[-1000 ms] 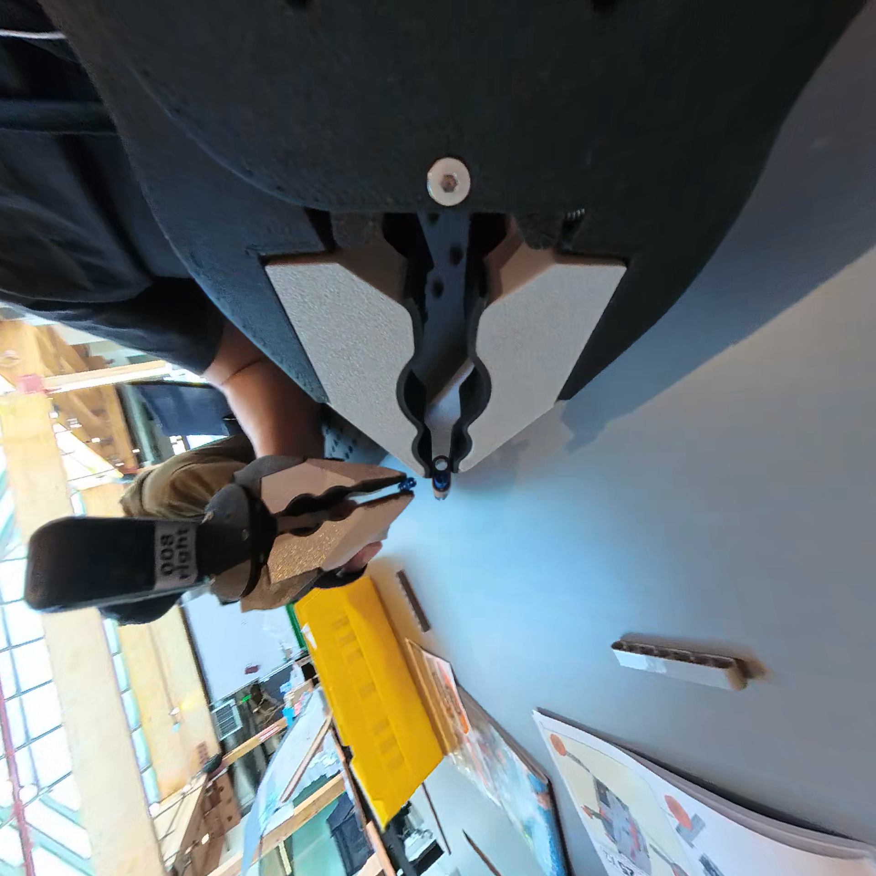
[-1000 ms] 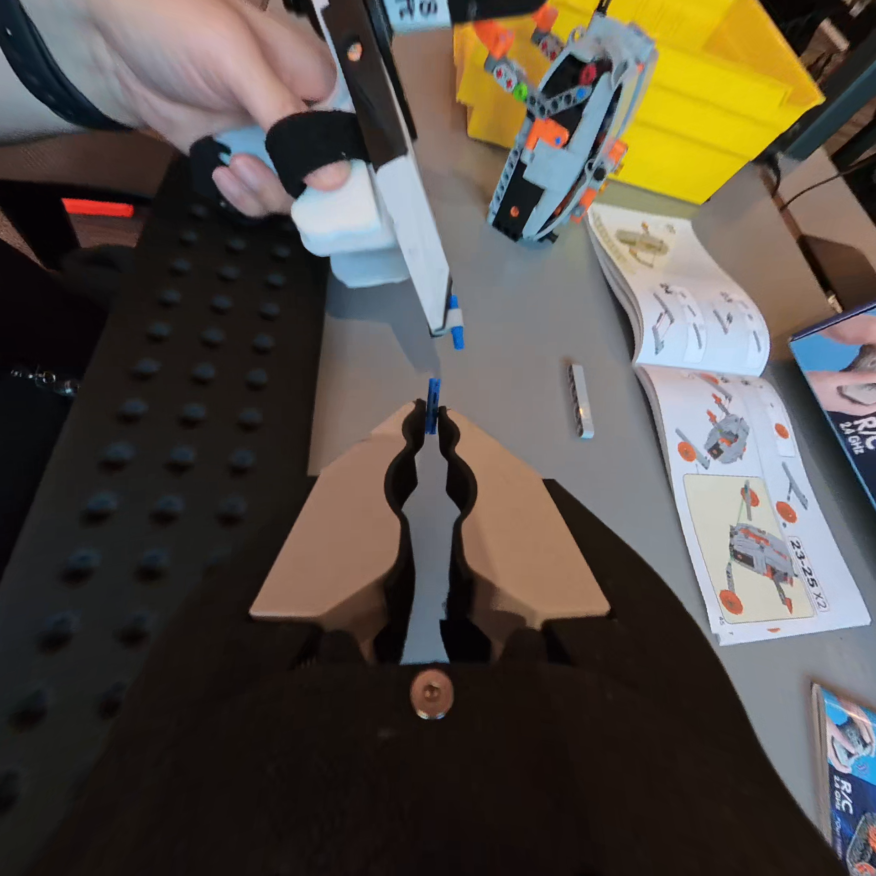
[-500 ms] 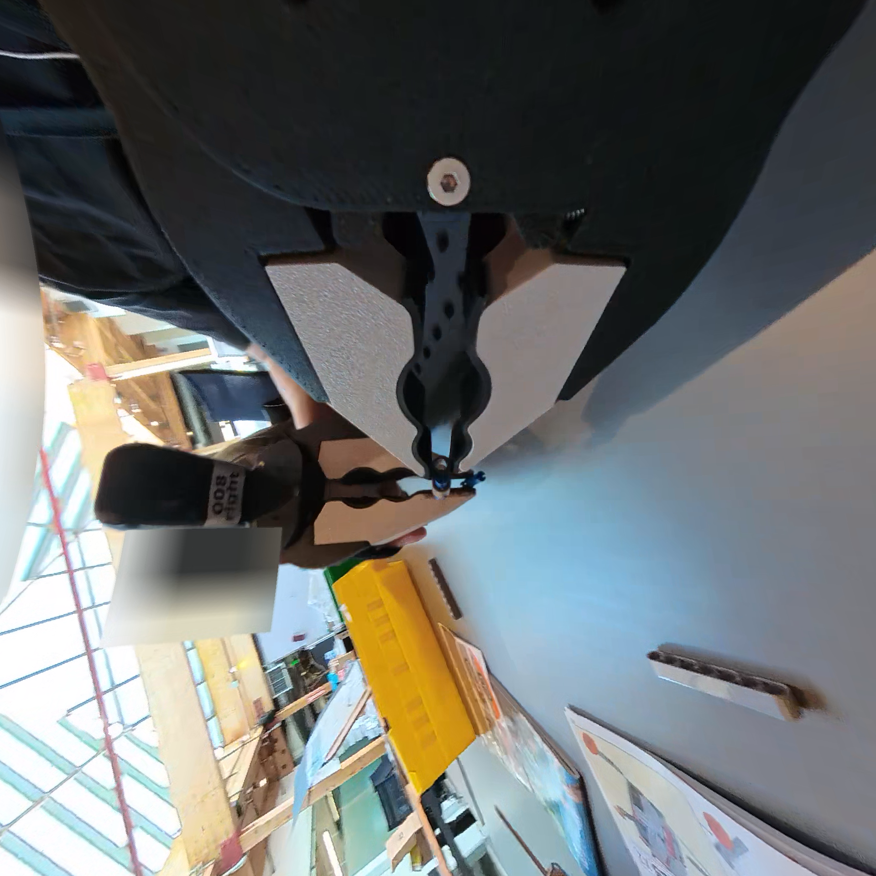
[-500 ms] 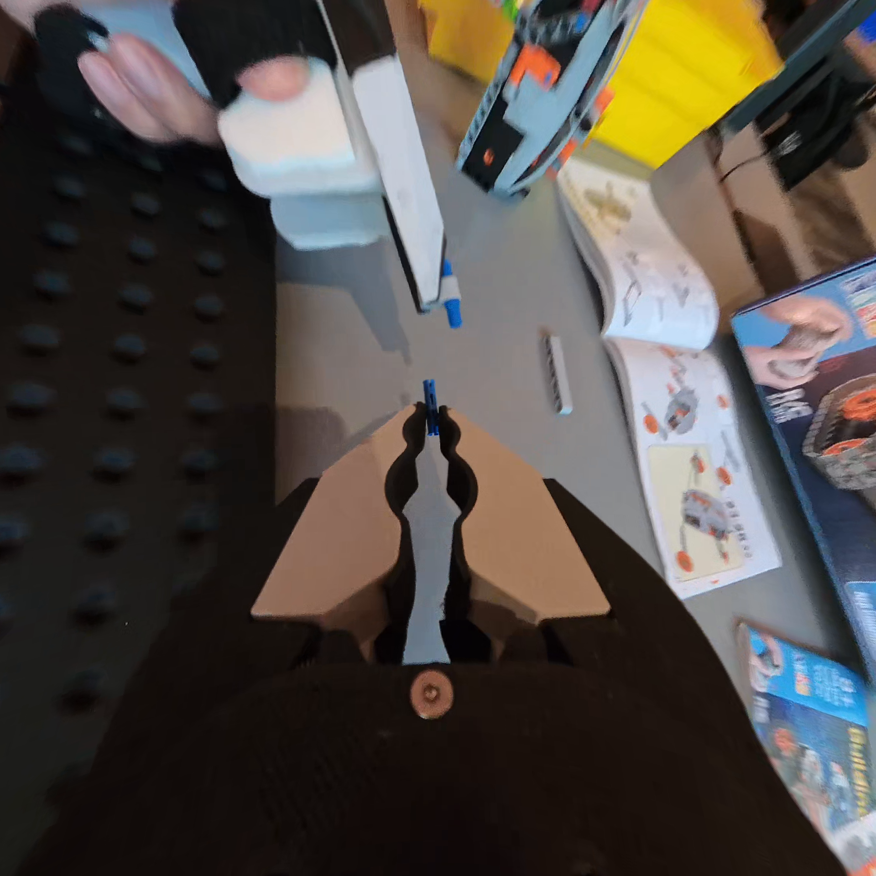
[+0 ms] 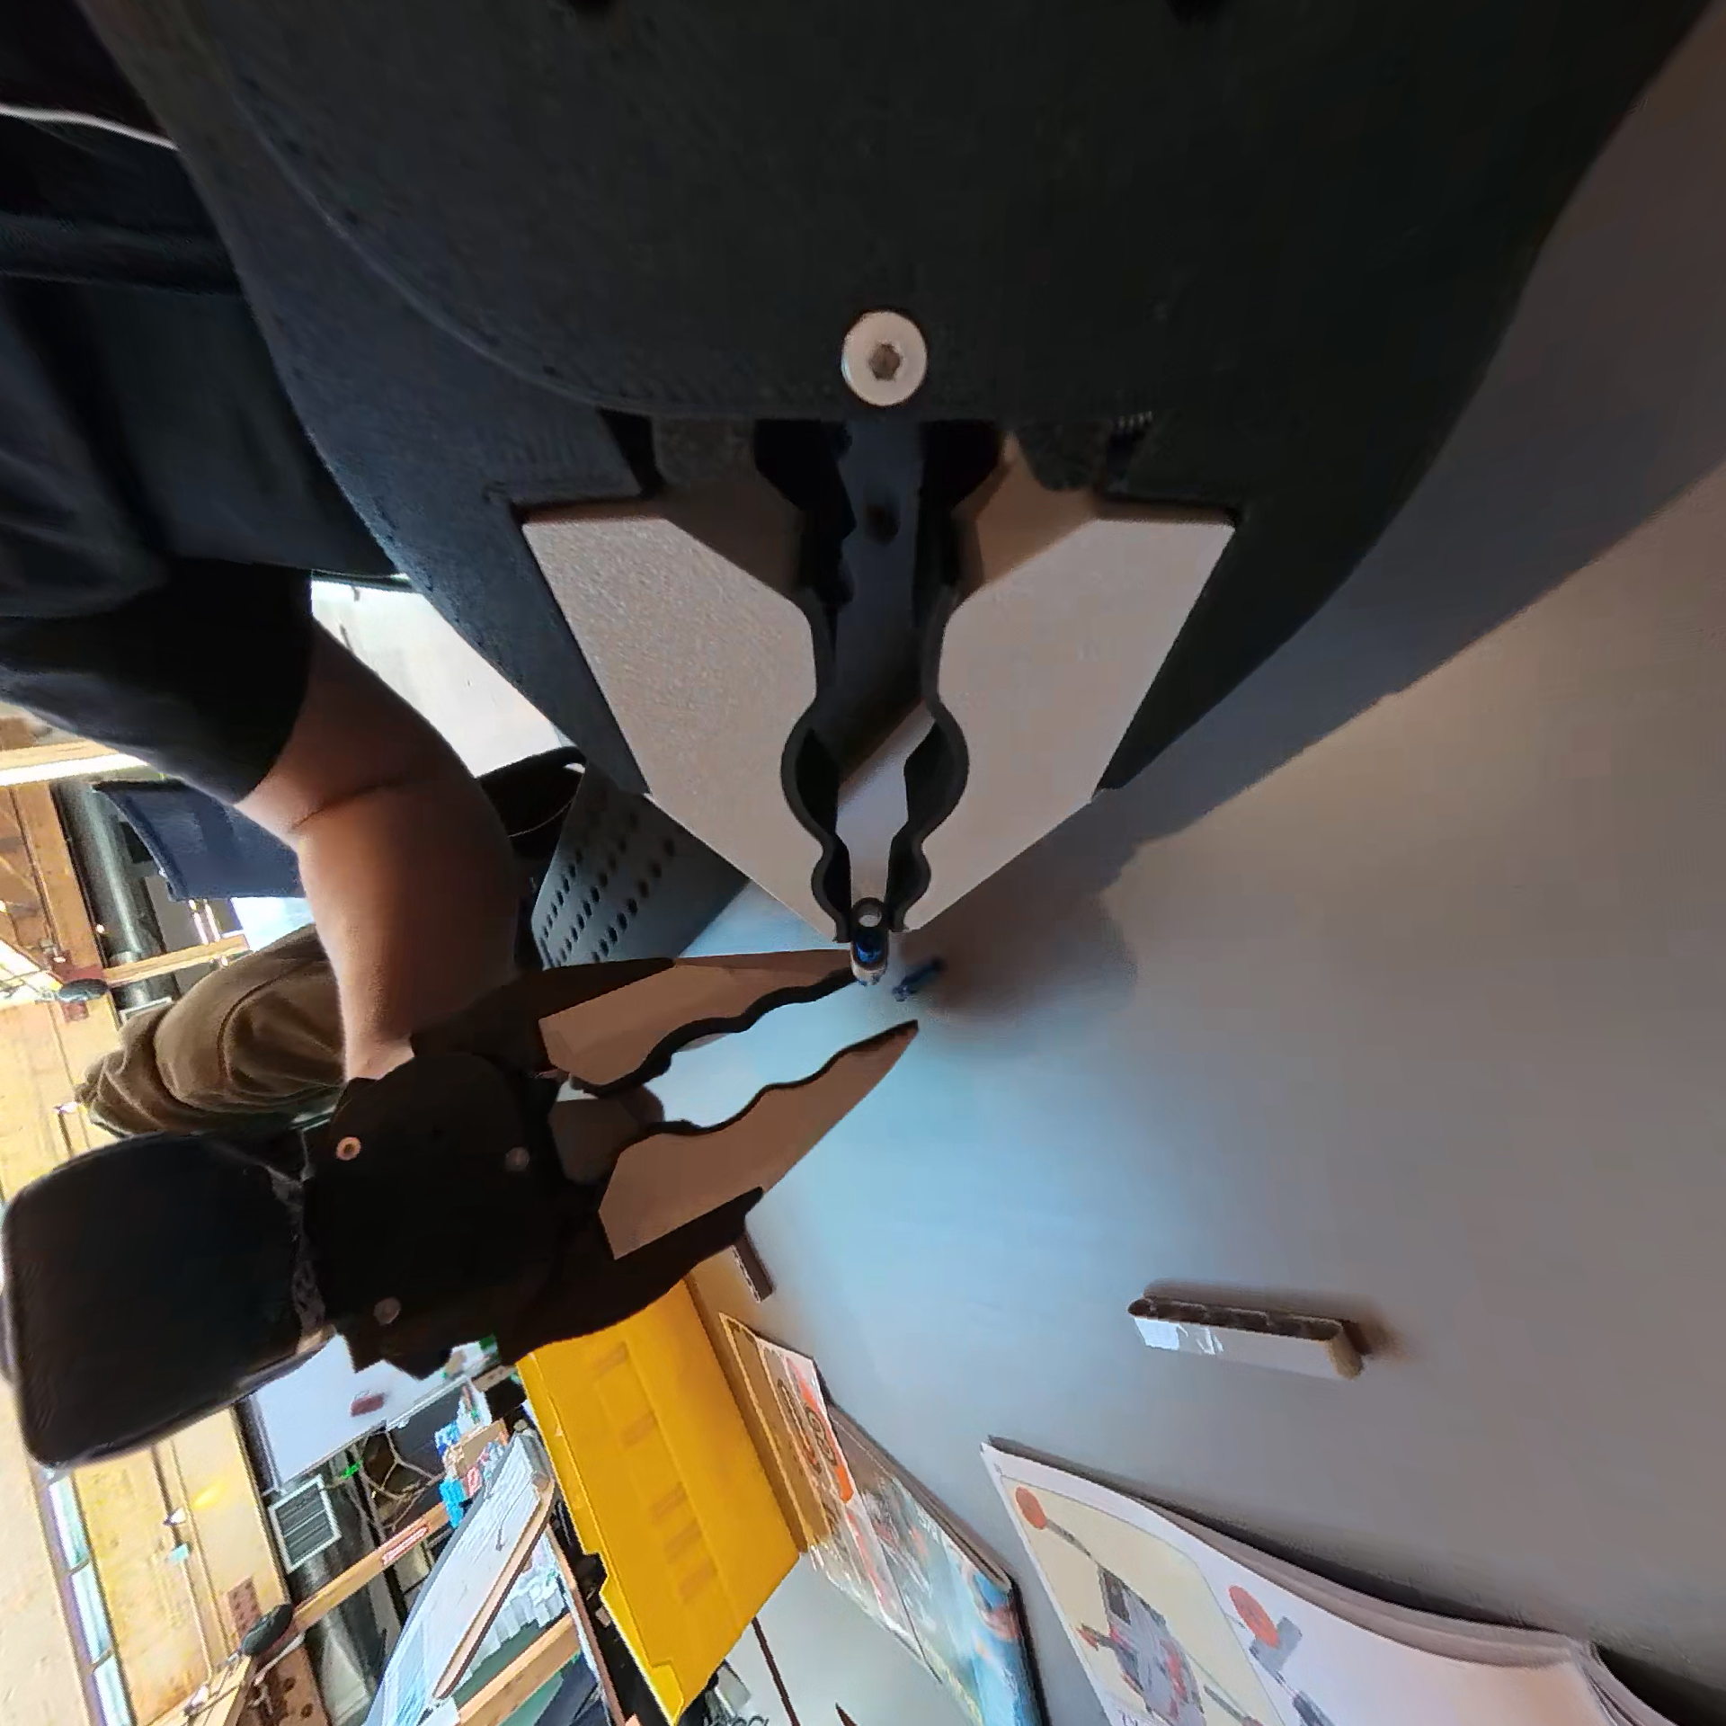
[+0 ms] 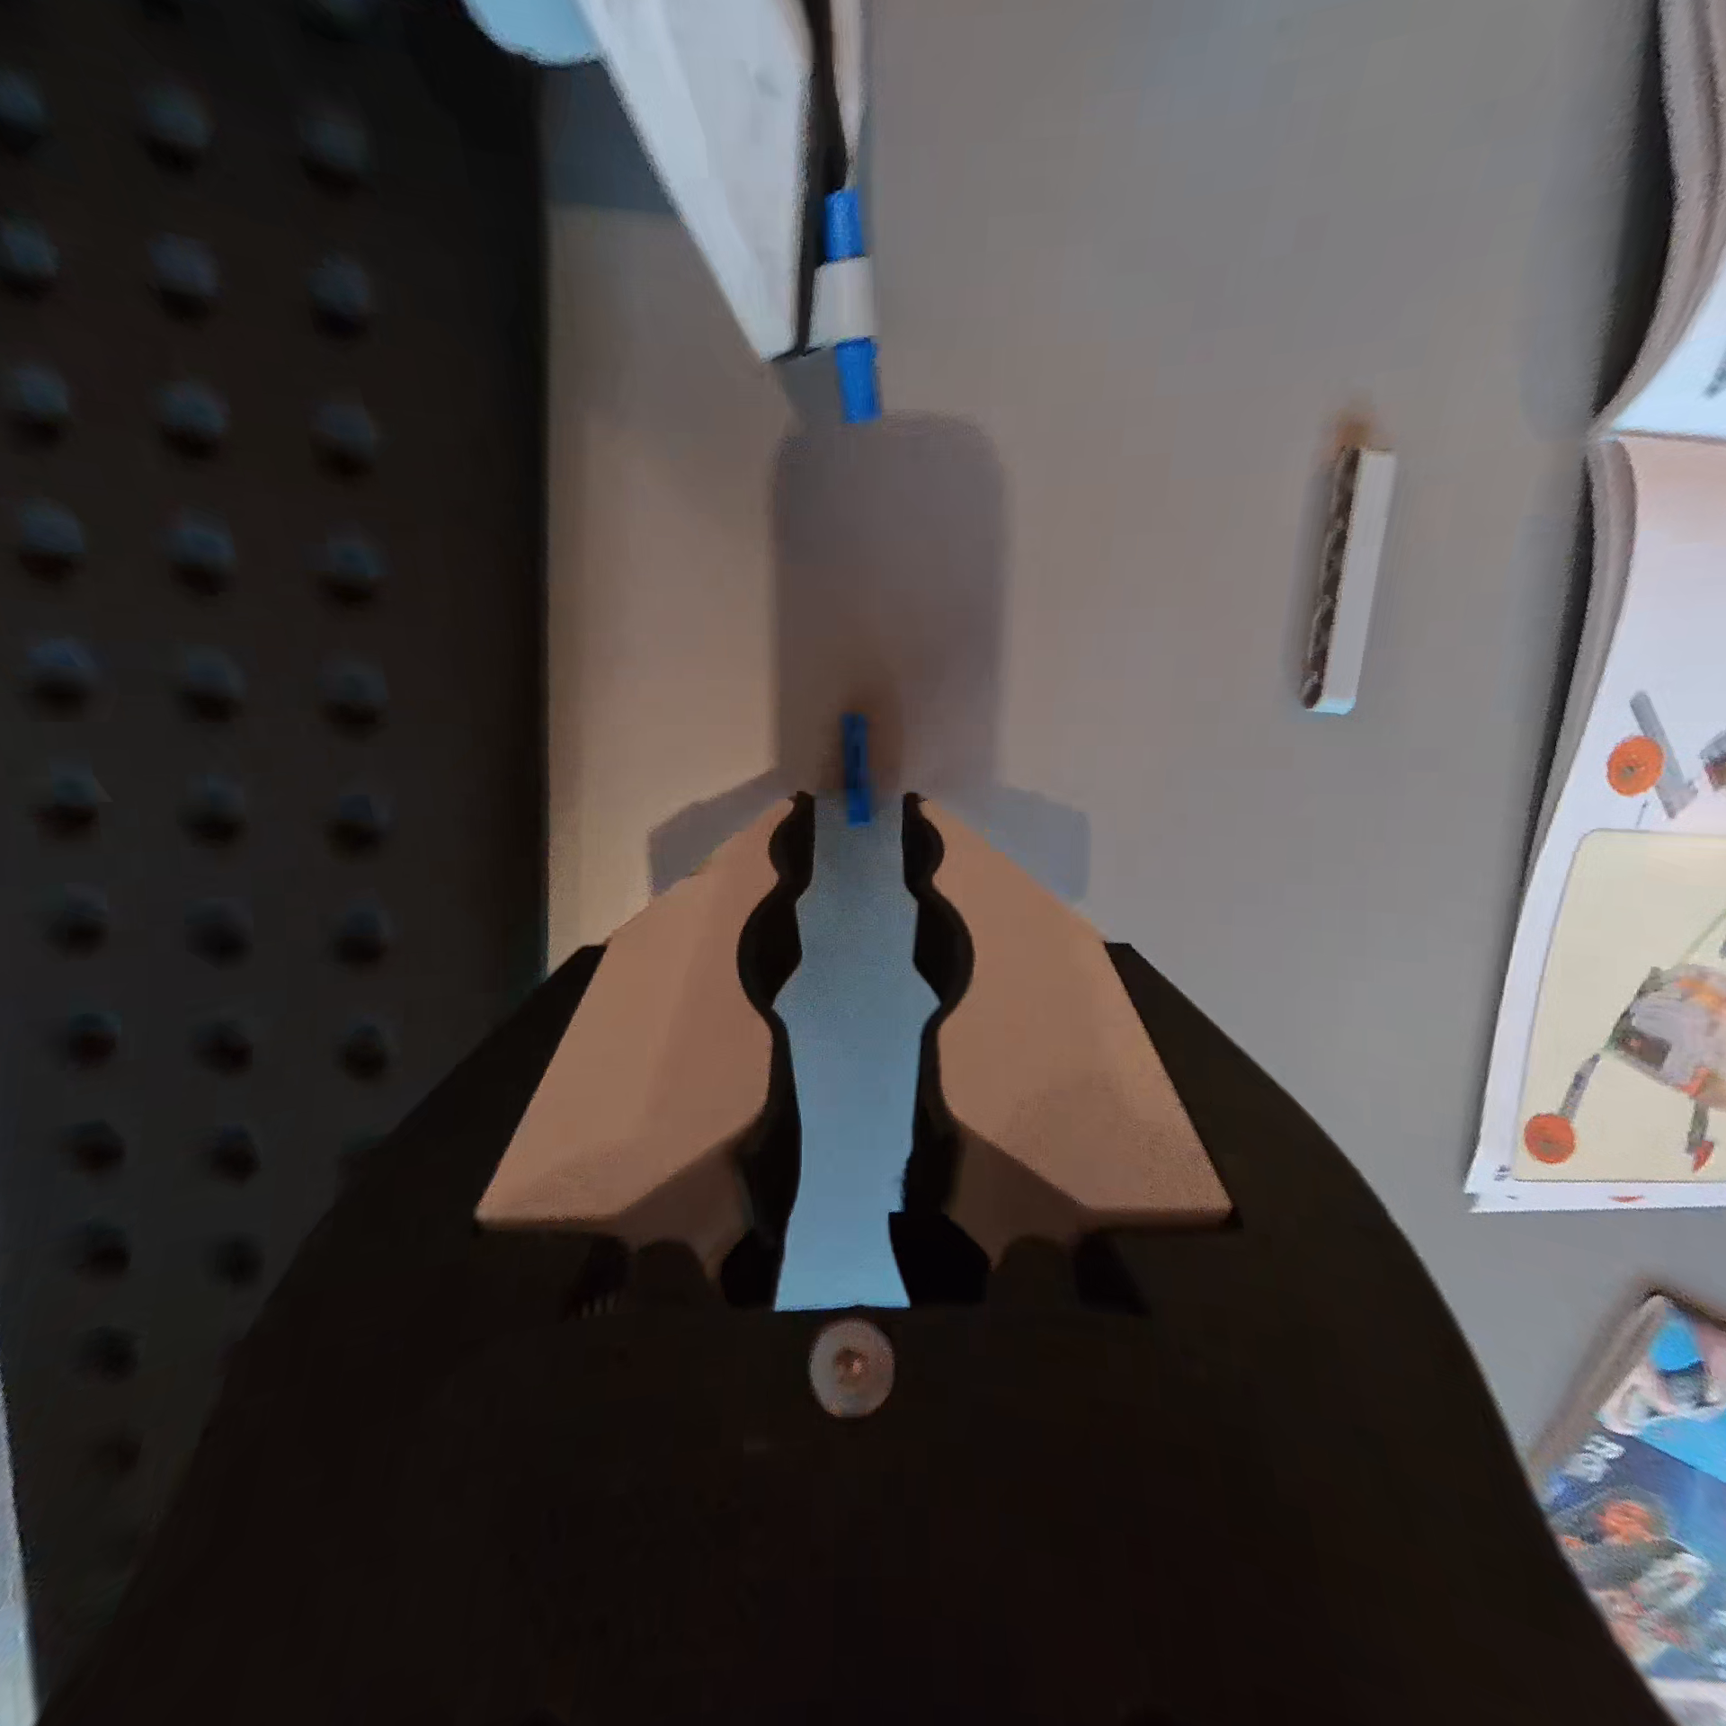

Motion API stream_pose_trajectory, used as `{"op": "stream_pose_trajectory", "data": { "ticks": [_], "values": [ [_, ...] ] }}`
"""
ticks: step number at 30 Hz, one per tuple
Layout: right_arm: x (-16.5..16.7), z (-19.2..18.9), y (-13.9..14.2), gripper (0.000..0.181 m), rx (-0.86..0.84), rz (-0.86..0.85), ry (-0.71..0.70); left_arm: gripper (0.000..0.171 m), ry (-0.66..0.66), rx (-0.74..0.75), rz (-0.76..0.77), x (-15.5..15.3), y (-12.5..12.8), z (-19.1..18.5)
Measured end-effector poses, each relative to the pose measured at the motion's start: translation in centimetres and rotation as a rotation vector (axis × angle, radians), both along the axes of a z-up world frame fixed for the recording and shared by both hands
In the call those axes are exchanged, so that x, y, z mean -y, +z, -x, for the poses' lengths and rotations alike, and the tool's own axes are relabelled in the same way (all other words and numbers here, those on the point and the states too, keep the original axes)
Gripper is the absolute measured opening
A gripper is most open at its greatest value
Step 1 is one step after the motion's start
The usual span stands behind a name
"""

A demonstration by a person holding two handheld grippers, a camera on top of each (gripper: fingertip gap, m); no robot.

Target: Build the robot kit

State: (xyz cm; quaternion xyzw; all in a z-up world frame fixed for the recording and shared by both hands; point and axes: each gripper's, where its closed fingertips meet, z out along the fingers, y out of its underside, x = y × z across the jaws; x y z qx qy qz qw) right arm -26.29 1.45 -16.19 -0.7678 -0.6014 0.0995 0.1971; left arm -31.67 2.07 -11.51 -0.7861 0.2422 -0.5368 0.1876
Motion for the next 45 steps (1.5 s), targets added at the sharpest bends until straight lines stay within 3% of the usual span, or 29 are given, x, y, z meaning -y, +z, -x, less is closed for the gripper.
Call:
{"op": "stream_pose_trajectory", "data": {
  "ticks": [3,8,17,25,36,39,43,45],
  "values": [
    [-0.1,-0.1,0.5,0.017,0.064,-0.023,0.082,0.005,0.007,0.018,-0.008,0.1,0.5,0.5],
    [-0.4,0.3,0.4,0.015,0.025,0.035,0.097,0.005,0.009,0.041,-0.023,0.4,1.4,1.2],
    [-0.5,0.6,0.6,0.013,-0.298,-0.038,0.088,0.005,-0.009,0.071,-0.043,1.1,2.5,1.8],
    [-0.5,0.5,-0.1,0.011,-0.427,-0.058,0.073,0.006,-0.016,0.074,-0.057,1.3,3.1,1.6],
    [0.1,0.7,-0.1,0.005,-0.408,-0.128,0.132,0.005,-0.025,0.036,-0.041,1.3,2.1,1.1],
    [0.6,1.1,0.7,0.003,-0.414,-0.214,0.152,0.005,-0.031,0.021,-0.020,1.5,1.3,0.9],
    [1.4,2.8,4.6,0.003,-0.534,-0.367,0.135,0.005,-0.033,0.048,0.028,1.7,0.6,0.3],
    [1.7,3.0,4.7,0.003,-0.528,-0.384,0.105,0.005,-0.030,0.075,0.064,1.8,0.5,0.0]
  ]
}}
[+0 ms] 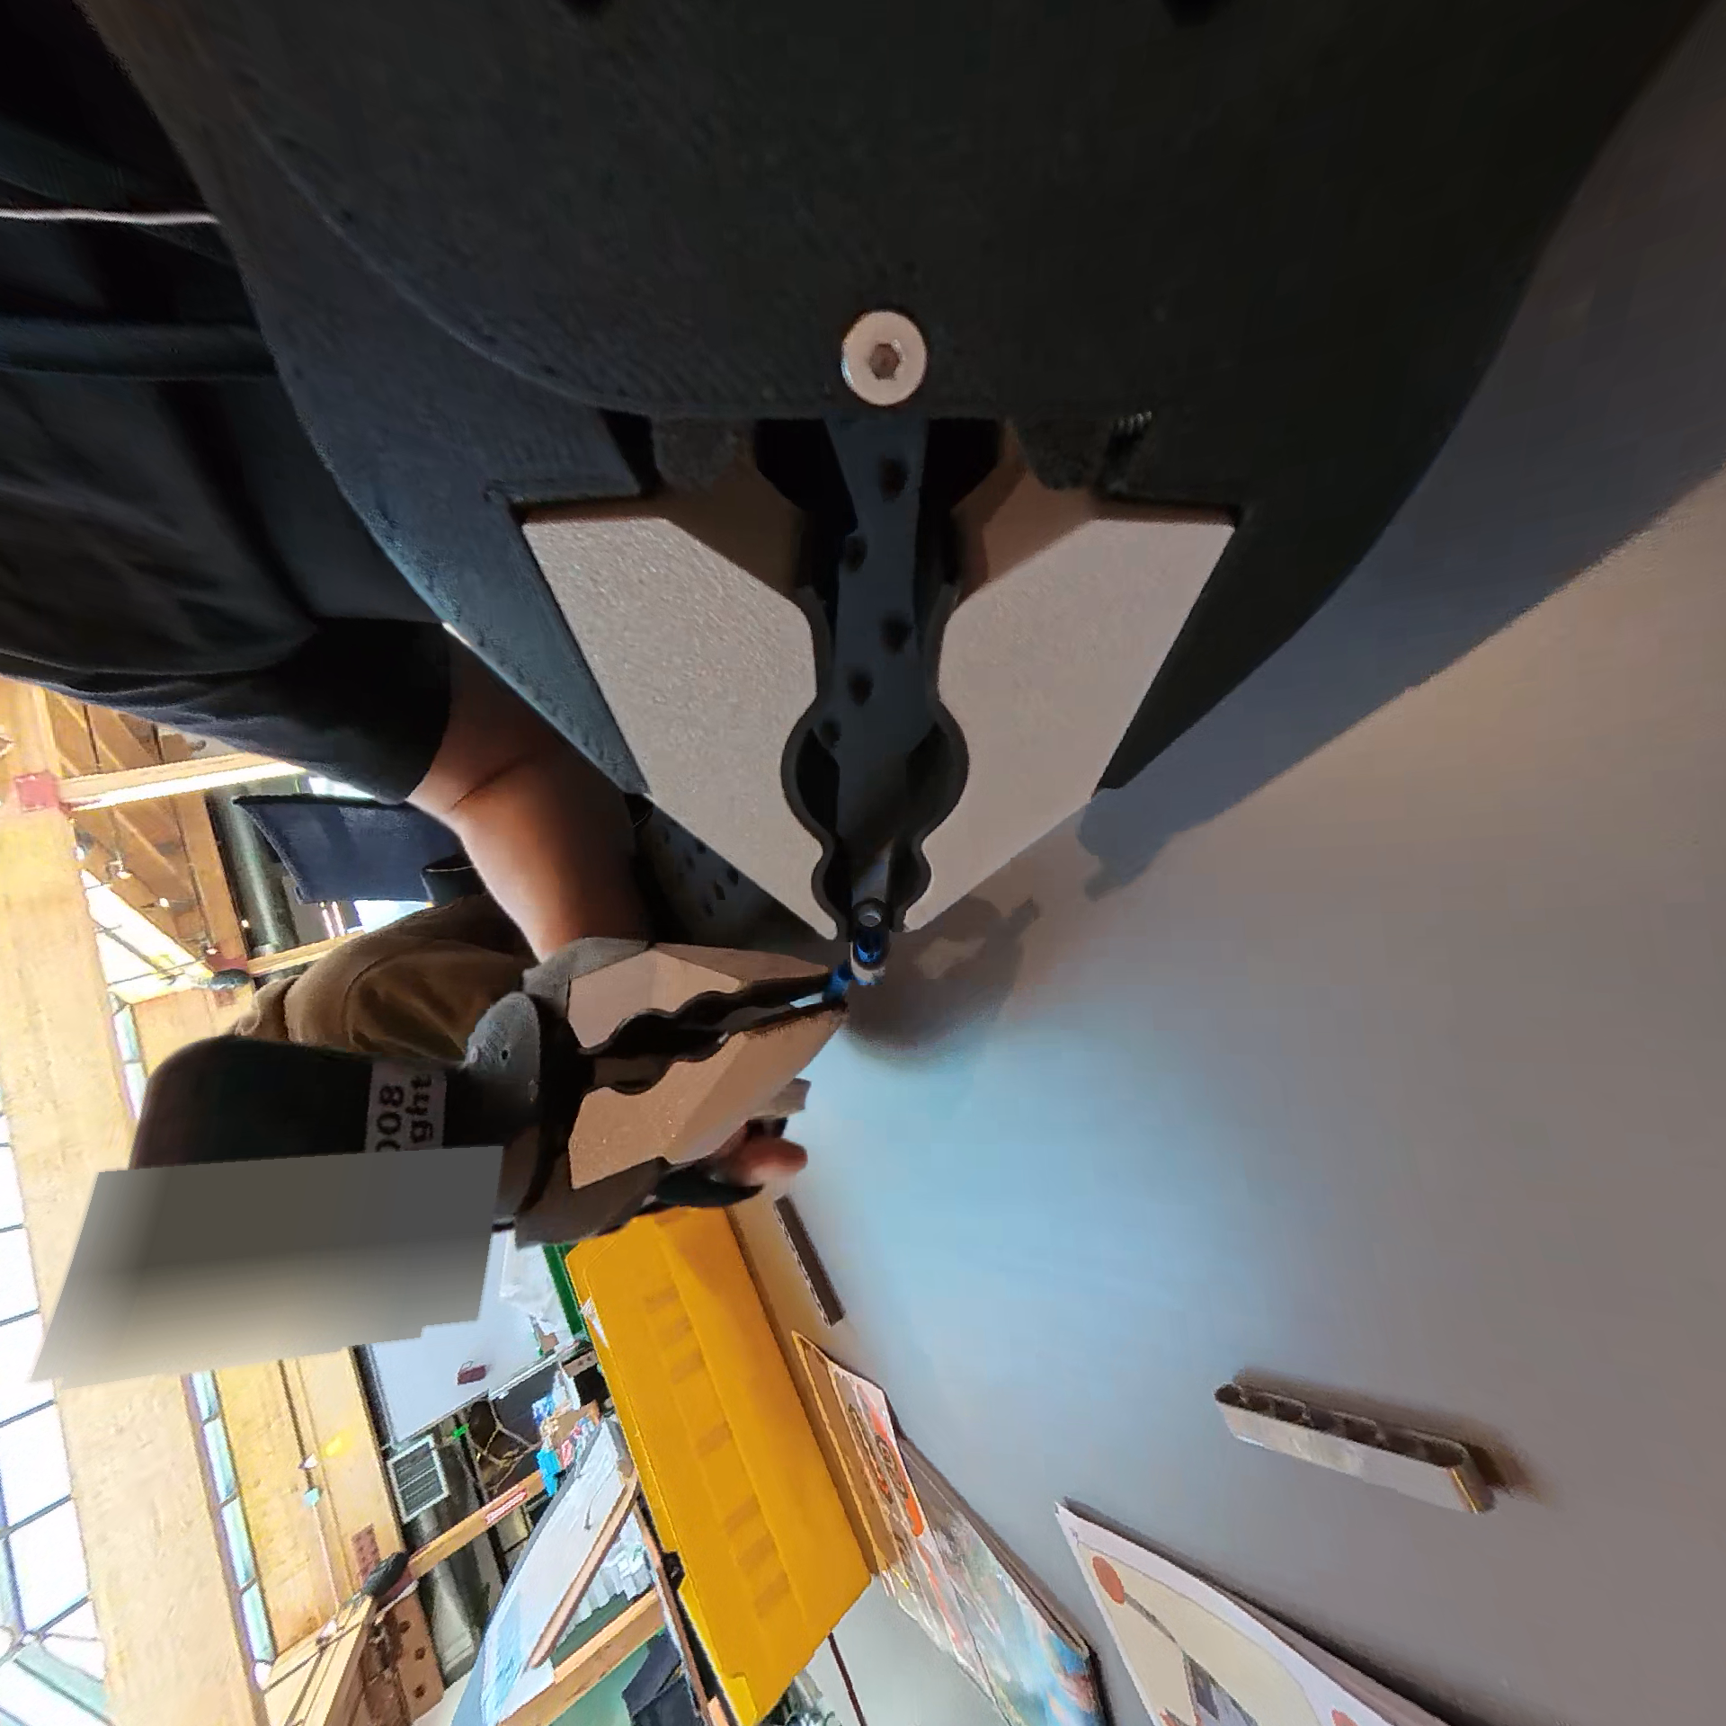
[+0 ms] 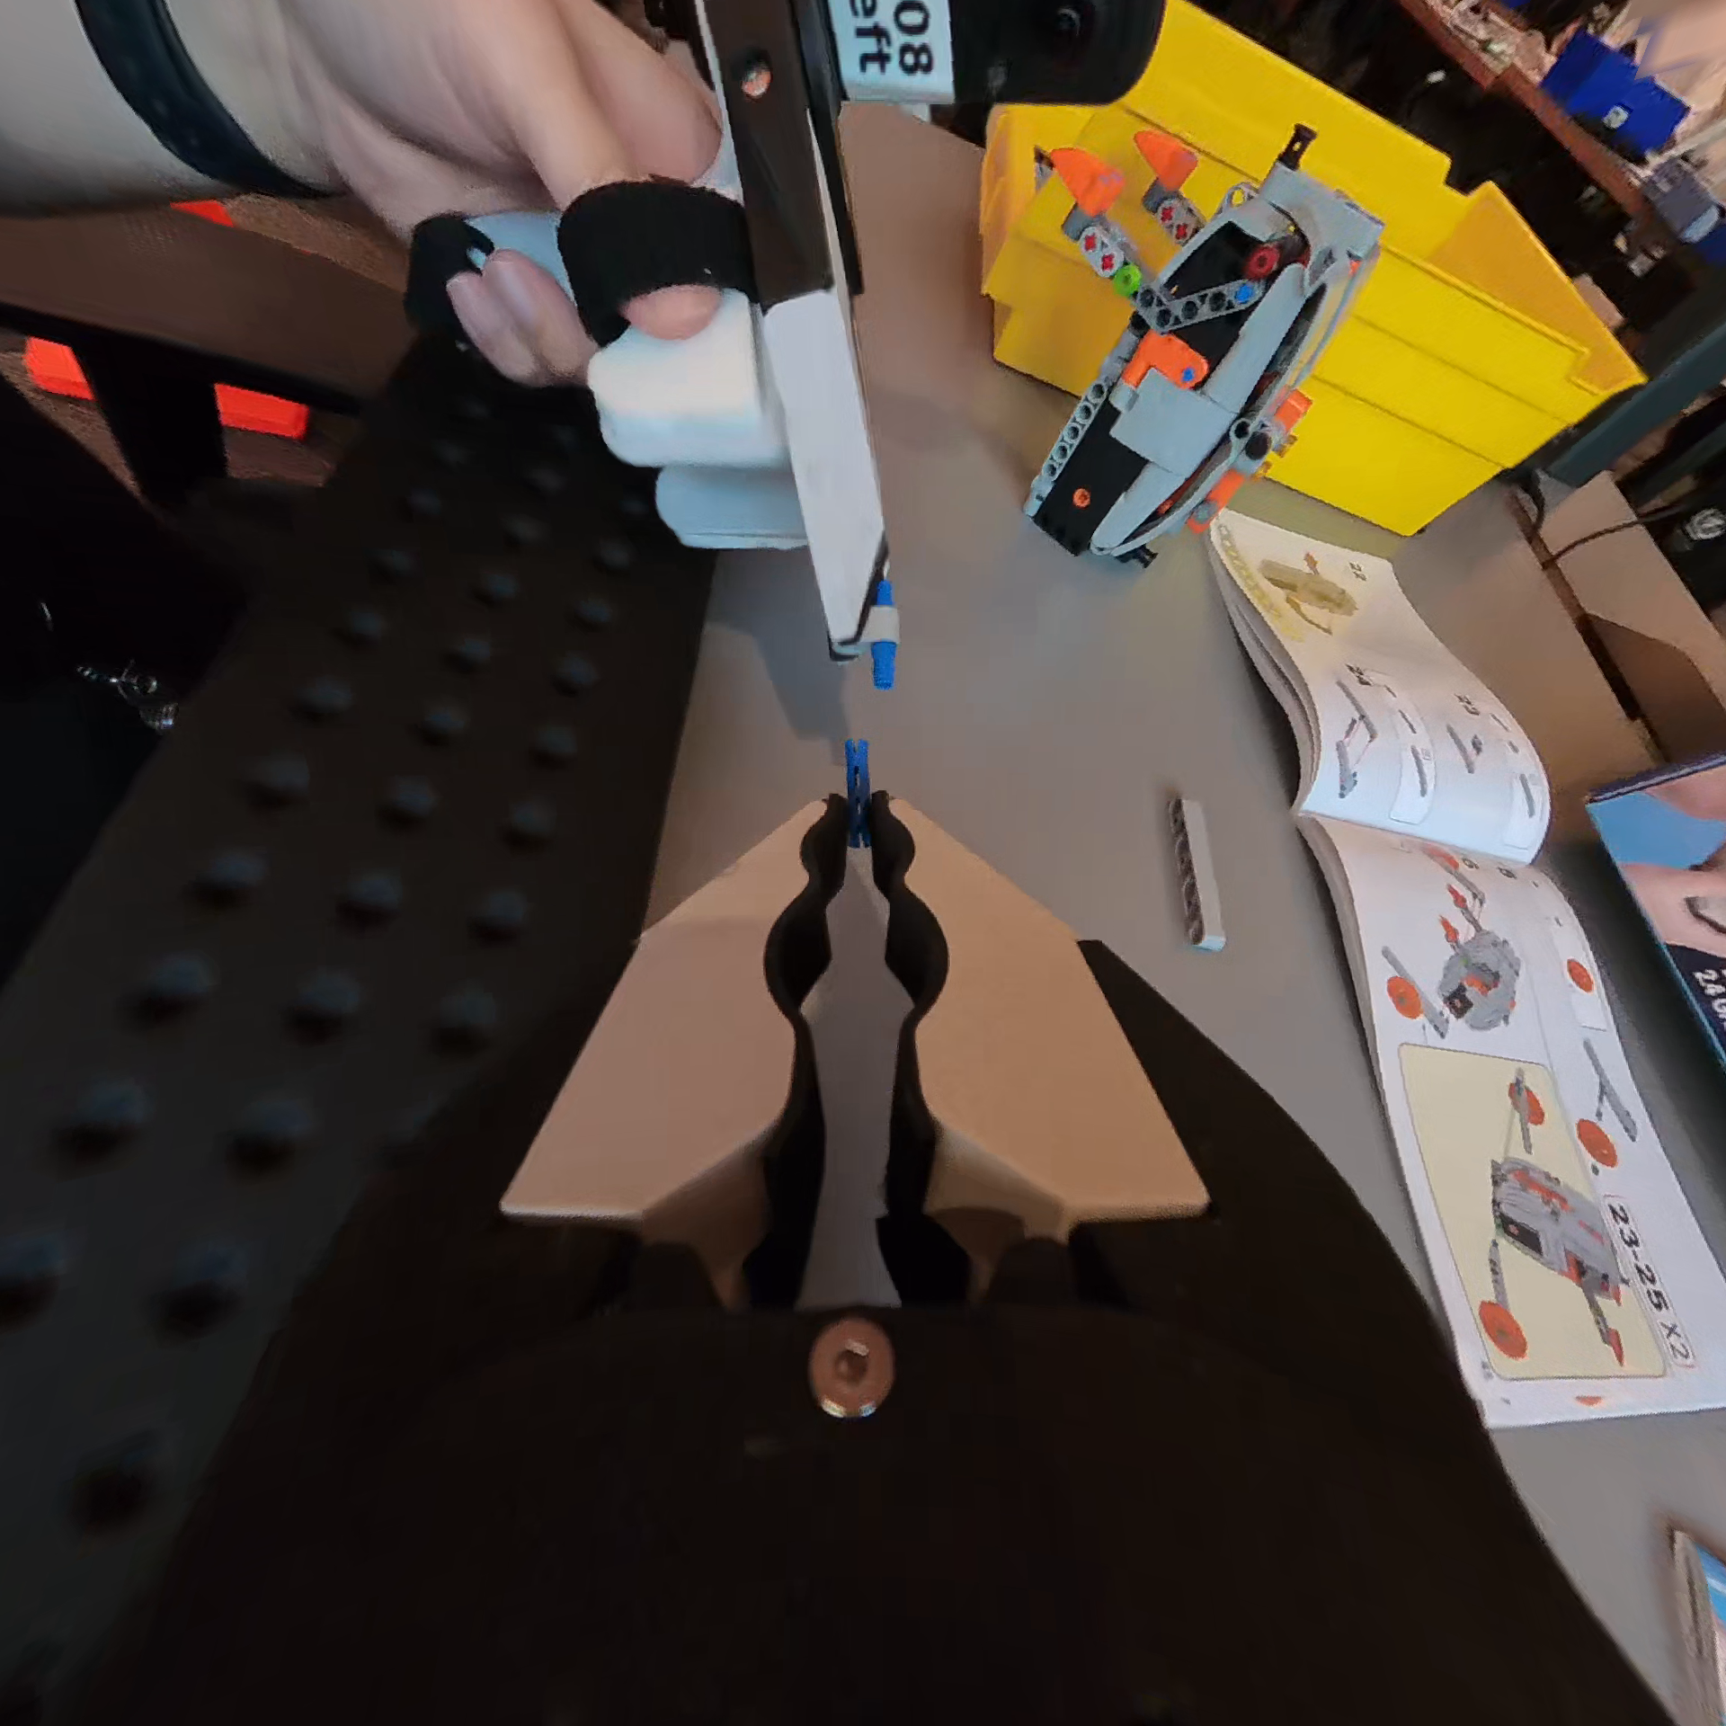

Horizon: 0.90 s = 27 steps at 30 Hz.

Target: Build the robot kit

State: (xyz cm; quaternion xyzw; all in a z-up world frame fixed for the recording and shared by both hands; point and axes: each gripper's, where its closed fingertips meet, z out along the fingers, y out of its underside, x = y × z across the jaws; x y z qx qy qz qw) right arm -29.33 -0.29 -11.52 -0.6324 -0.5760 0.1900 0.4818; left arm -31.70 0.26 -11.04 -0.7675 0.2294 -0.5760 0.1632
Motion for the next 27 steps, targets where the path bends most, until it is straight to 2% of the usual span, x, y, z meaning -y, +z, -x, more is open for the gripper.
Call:
{"op": "stream_pose_trajectory", "data": {
  "ticks": [6,12,22,27],
  "values": [
    [0.2,0.4,0.8,0.003,-0.020,-0.035,-0.093,0.005,0.025,0.043,0.020,-0.1,0.2,-0.1],
    [-0.2,0.4,0.9,0.004,0.004,-0.093,-0.179,0.005,0.030,0.151,0.074,0.3,1.3,-0.4],
    [0.2,0.5,1.5,0.004,-0.091,0.014,-0.177,0.005,0.017,0.172,0.109,0.4,1.3,-0.4],
    [0.3,0.8,1.6,0.004,-0.090,-0.026,-0.198,0.005,0.015,0.178,0.123,0.4,1.3,-0.4]
  ]
}}
